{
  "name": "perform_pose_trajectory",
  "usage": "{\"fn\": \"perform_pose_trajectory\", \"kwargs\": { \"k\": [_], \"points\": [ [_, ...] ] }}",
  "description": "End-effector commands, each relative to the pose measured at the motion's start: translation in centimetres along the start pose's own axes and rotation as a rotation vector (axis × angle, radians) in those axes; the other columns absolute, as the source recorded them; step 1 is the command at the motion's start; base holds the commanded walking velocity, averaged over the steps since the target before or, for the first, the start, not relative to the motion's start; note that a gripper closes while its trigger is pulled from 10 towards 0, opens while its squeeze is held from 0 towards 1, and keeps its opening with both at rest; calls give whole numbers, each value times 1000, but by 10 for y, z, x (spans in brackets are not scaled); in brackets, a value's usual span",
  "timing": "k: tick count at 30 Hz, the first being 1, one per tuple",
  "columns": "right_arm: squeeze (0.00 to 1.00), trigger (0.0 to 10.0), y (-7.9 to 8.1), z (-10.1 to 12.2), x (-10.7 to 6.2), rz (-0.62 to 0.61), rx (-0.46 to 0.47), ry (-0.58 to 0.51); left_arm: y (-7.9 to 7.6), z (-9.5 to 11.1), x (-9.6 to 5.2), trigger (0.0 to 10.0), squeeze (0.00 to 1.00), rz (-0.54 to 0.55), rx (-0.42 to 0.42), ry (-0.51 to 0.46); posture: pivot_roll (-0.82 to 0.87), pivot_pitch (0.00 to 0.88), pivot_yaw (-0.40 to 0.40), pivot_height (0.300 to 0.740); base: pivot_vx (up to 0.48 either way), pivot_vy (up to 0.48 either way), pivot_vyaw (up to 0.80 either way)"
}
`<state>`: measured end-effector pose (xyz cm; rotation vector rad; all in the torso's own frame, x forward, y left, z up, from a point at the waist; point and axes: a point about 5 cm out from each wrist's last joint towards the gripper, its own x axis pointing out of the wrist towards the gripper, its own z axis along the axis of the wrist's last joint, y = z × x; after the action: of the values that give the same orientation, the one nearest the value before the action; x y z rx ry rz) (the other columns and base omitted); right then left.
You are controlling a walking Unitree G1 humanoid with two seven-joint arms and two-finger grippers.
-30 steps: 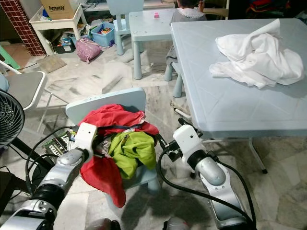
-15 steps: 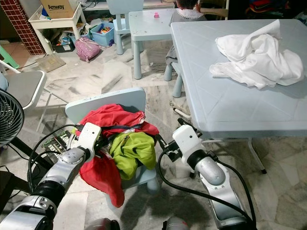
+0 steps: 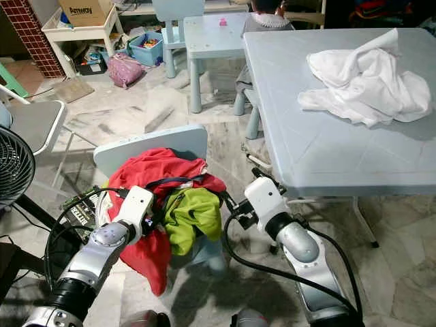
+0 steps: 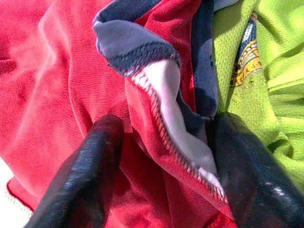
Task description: Hang hanger
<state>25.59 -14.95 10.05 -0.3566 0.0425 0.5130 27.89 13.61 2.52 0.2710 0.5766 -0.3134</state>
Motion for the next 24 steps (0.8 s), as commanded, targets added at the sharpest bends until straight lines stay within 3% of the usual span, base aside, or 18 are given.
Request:
{"fn": "perform_pose_trajectory", "kwargs": {
  "k": [1,5,6,7,8,14,24],
  "points": [
    [0,10000,2,0,1,11,-4,-5,1,-2,-2,10000,1000,9,-1,17,-97,43,18,740,0,0,0],
    [0,10000,2,0,2,16,-6,-5,-2,2,1,10000,1000,7,7,20,-100,41,20,740,0,0,0],
    [0,10000,3,0,2,17,-6,-6,-3,5,3,10000,212,7,7,14,-103,39,21,740,0,0,0],
    [0,10000,3,0,2,17,-6,-6,-3,5,3,10000,212,7,7,14,-103,39,21,740,0,0,0],
    [0,10000,3,0,2,21,-6,-7,-4,9,5,10000,0,5,3,7,-105,37,23,740,0,0,0],
    [0,10000,10,0,-3,153,51,1,-9,15,9,10000,0,-16,10,-5,-109,32,28,740,0,0,0],
    [0,10000,24,-4,-8,299,54,26,-21,23,15,10000,0,-50,-2,-12,-107,25,28,740,0,0,0]
  ]
}}
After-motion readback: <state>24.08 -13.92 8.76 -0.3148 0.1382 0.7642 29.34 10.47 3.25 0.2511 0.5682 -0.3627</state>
